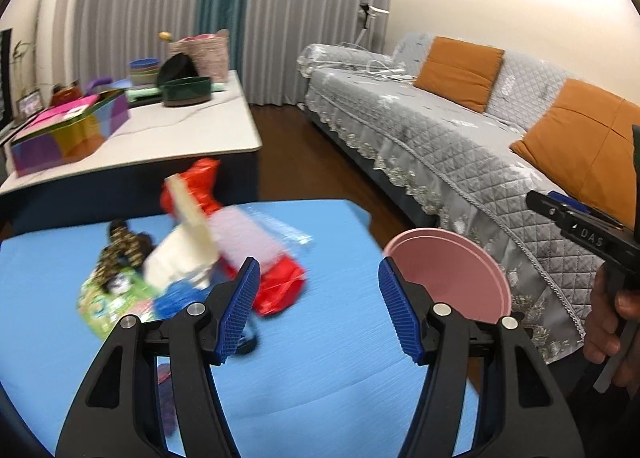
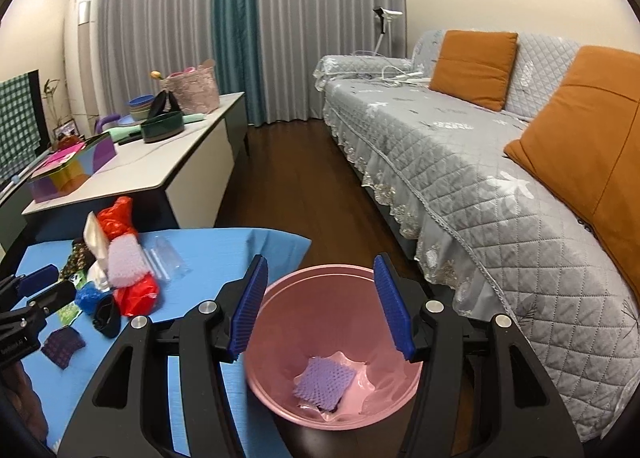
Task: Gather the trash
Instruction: 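Move the left tool back to the table and grasp the dark red card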
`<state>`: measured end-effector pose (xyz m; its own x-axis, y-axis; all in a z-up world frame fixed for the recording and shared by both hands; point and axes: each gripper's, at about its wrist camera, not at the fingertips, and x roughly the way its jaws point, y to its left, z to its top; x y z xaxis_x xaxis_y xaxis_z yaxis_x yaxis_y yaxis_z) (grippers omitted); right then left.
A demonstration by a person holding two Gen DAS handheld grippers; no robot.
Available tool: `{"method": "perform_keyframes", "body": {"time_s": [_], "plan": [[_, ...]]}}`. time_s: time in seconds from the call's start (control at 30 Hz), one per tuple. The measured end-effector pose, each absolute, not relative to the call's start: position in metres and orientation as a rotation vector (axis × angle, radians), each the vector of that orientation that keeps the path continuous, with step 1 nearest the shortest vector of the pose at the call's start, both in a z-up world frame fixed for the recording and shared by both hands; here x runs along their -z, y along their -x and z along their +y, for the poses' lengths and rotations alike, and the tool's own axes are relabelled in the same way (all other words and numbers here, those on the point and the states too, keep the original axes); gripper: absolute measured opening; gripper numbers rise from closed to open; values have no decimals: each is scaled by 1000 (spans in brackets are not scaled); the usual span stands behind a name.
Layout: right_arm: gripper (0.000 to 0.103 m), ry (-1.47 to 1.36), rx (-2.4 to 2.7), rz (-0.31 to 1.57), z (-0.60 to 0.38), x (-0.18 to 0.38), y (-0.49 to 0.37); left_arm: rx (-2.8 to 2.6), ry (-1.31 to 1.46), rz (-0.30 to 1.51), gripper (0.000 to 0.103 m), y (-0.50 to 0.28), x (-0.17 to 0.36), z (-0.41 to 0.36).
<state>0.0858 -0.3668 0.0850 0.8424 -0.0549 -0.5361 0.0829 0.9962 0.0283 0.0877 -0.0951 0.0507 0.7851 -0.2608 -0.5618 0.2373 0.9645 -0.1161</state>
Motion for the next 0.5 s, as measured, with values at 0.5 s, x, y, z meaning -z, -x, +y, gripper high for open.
{"method": "perform_keyframes", "body": {"time_s": [0.5], "plan": [[48, -97, -6, 557, -328, -86, -91, 79, 114, 646, 61, -66, -12, 3]]}}
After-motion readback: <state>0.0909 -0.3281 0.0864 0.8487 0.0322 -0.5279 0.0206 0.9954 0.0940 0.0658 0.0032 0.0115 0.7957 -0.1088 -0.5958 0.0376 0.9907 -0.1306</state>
